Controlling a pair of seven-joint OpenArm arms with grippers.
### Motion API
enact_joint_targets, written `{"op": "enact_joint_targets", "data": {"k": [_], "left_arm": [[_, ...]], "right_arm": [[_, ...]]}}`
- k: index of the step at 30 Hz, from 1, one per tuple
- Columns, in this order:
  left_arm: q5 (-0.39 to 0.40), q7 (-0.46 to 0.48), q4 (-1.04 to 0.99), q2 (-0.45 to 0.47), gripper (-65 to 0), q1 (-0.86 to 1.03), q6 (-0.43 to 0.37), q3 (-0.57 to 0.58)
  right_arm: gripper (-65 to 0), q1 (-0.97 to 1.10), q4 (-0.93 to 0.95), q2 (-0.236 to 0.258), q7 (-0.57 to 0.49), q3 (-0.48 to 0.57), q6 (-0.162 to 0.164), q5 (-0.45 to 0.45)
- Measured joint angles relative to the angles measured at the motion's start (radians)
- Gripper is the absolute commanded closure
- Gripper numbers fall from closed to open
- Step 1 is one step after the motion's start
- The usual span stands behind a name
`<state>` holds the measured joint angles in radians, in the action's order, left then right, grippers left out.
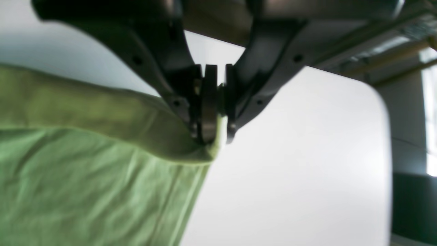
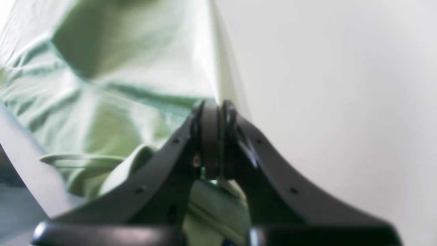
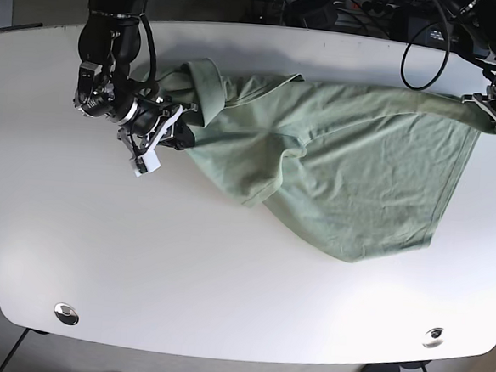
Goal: Fold the T-shirt properly
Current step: 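Drag the shirt edge with both grippers to spread the shirt flat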
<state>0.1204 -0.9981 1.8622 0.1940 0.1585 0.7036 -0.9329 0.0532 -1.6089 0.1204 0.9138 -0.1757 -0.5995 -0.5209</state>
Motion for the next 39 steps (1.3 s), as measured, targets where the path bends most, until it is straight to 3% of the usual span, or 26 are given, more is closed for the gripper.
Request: {"op": "enact_joint_targets", "data": {"k": [4, 10, 14, 18, 23, 26, 29, 32, 39], "left_arm": [[0.021, 0.021, 0.090, 0.008, -0.6, -0.013, 0.002, 0.096], [-0.030, 0.009, 0.073, 0.014, -0.8, -0.175, -0.003, 0.179], [-0.122, 0.006, -0.084, 0.031, -0.8, -0.385, 0.001, 0.318], [-0.198, 0.004, -0.293, 0.029, -0.8, -0.624, 0.001, 0.401], [-0.242, 0.004, -0.460, 0.032, -0.8, -0.894, 0.001, 0.476], [-0.246, 0.006, -0.548, 0.034, -0.8, -1.044, 0.001, 0.497], [-0.244, 0.069, -0.608, 0.058, -0.8, -1.171, 0.001, 0.543], [-0.243, 0.069, -0.655, 0.114, -0.8, -1.323, 0.001, 0.585], [-0.233, 0.069, -0.636, 0.192, -0.8, -1.428, 0.001, 0.591]], "right_arm": [[-1.6, -0.001, -0.080, 0.012, 0.047, -0.036, -0.003, -0.003], [-1.6, -0.157, -0.086, 0.019, 0.103, -0.113, -0.003, 0.000], [-1.6, -0.331, 0.108, 0.058, 0.110, -0.117, -0.003, 0.011], [-1.6, -0.515, 0.268, 0.066, 0.109, -0.117, -0.002, 0.018], [-1.6, -0.728, 0.395, 0.088, 0.109, -0.113, -0.003, 0.018], [-1.6, -0.872, 0.469, 0.101, 0.111, -0.113, -0.003, 0.033], [-1.6, -1.025, 0.496, 0.099, 0.118, -0.113, -0.003, 0.116], [-1.6, -1.195, 0.496, 0.102, 0.129, -0.114, -0.006, 0.186], [-1.6, -1.307, 0.476, 0.123, 0.227, -0.116, -0.011, 0.192]]}}
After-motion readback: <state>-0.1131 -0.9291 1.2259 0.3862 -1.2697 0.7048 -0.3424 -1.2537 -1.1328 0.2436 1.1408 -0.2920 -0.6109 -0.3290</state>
